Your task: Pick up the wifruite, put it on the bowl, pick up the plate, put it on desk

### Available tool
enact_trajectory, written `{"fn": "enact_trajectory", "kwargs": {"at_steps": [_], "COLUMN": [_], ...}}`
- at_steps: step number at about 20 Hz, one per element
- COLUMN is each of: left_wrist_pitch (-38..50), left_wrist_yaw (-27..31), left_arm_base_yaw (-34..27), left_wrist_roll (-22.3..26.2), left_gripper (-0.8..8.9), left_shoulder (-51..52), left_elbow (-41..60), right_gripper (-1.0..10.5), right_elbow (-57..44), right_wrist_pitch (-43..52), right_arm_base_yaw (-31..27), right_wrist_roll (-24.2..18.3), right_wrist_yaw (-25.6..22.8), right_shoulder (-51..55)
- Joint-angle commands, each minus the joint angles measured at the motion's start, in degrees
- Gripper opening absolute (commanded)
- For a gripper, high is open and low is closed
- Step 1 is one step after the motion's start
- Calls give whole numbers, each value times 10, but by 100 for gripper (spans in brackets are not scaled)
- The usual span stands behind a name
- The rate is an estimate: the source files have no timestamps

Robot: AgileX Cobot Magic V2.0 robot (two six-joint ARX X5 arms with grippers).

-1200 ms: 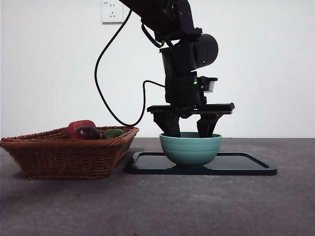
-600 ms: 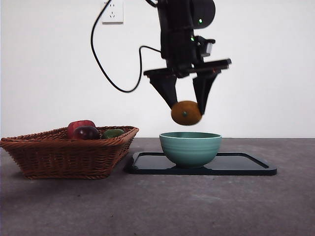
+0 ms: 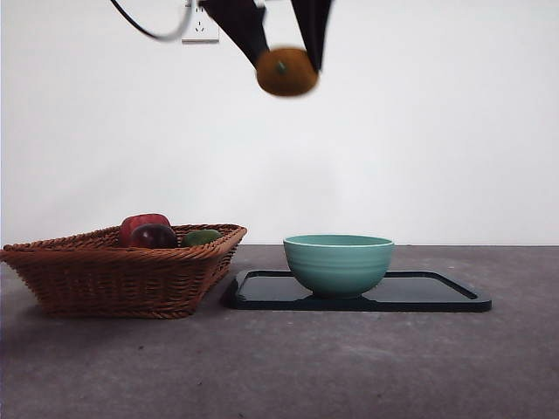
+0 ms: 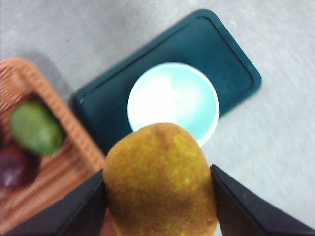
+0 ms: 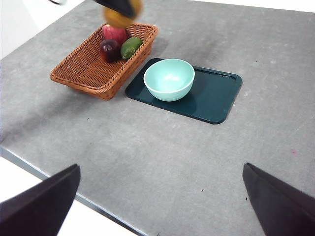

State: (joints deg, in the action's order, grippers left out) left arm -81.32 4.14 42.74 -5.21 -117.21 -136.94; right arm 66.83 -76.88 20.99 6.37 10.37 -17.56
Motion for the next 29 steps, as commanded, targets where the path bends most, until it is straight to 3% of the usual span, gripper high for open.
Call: {"fn": "enact_trajectory", "kwargs": {"at_steps": [1,8,15,20,29], "left_wrist_pitch": [-23,-18,169,307,417], "left_wrist_yaw": [-1,-1,-1,-1,-1], "left_arm_base_yaw": [-7,-91,-160,-161,-165], "left_wrist_roll": [10,-10,-58,-97,-82], "left_gripper": [247,247,247,247,247], "left_shoulder": [46,216,351,343,220], "left_elbow": [50,289,562,668,678], "right_gripper": [561,561,561,561,561], "right_elbow": [7,7,7,7,7], "right_wrist_pitch": [-40,-40,-40,-40,-40], "right_arm_base_yaw": [3,3,3,3,3], "right_wrist_roll": [1,5,5,5,5], "right_wrist_yaw": [1,1,1,1,1], "right_shoulder": [-2,-2,-2,-2,-2]}}
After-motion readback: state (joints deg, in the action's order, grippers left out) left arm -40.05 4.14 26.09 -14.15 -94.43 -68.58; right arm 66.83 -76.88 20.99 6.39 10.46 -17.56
